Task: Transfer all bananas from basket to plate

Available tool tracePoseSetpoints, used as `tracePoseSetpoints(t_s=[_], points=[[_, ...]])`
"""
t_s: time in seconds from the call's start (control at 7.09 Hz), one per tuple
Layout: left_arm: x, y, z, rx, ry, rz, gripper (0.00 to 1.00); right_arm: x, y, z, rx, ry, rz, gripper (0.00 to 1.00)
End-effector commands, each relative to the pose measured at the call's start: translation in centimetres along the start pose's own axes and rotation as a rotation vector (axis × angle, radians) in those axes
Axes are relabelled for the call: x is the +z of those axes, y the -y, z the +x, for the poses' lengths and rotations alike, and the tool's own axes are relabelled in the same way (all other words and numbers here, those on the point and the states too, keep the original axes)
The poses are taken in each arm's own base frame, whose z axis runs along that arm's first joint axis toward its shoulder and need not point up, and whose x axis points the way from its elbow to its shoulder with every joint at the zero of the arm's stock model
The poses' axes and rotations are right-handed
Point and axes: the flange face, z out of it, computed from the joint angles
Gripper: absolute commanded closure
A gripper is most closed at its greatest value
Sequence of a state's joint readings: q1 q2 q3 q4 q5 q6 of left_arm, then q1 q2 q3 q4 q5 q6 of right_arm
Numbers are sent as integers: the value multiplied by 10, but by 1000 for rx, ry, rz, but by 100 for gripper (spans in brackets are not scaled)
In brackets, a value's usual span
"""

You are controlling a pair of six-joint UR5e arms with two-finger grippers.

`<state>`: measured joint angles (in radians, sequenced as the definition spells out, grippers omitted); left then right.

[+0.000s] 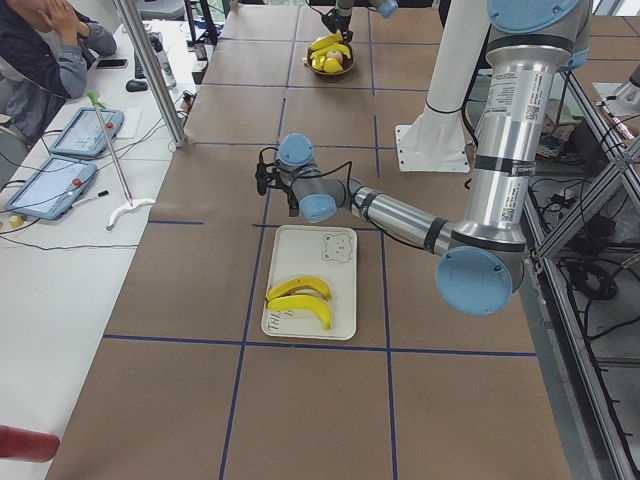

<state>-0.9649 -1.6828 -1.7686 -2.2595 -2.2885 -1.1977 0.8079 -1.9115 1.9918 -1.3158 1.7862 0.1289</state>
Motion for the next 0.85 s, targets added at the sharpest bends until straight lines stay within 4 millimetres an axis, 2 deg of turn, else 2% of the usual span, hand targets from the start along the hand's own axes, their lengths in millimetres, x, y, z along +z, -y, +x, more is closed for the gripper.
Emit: tracePoseSetpoints(t_s=[0.0,0.14,0.42,0.71], points=[[0,0,0,0,0,0,0,1,-1,0,-49,0,-5,46],[0,0,0,0,-1,-2,0,-1,0,2,-89,2,-11,63],[0,0,0,0,0,0,0,-11,-1,18,-60,1,8,90],[0,0,1,1,-1,0,0,-41,-3,34,-5,43,64,95]])
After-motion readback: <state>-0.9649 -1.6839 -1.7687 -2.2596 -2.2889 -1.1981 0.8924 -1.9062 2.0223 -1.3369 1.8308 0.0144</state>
